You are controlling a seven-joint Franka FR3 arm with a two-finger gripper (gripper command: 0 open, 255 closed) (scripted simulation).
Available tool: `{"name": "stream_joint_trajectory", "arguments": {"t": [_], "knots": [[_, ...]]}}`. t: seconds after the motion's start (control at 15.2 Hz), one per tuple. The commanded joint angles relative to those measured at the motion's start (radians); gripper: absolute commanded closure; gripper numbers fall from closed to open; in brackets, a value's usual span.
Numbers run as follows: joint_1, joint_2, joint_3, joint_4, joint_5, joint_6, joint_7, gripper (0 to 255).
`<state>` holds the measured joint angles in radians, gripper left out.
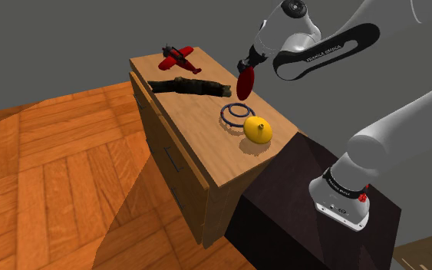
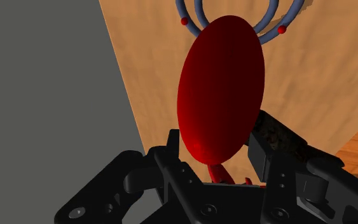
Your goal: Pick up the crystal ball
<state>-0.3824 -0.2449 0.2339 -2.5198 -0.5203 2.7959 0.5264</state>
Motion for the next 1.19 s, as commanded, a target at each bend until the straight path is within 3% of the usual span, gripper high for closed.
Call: {"name": "stream_joint_trajectory", "arguments": {"t": [0.0,1.12], "knots": [[0.0,0.002,0.0,-0.002,0.0,0.0,0.0,255],[0.09,-0.105,-0.061,0.099,0.169,-0.201,-0.167,255]]}}
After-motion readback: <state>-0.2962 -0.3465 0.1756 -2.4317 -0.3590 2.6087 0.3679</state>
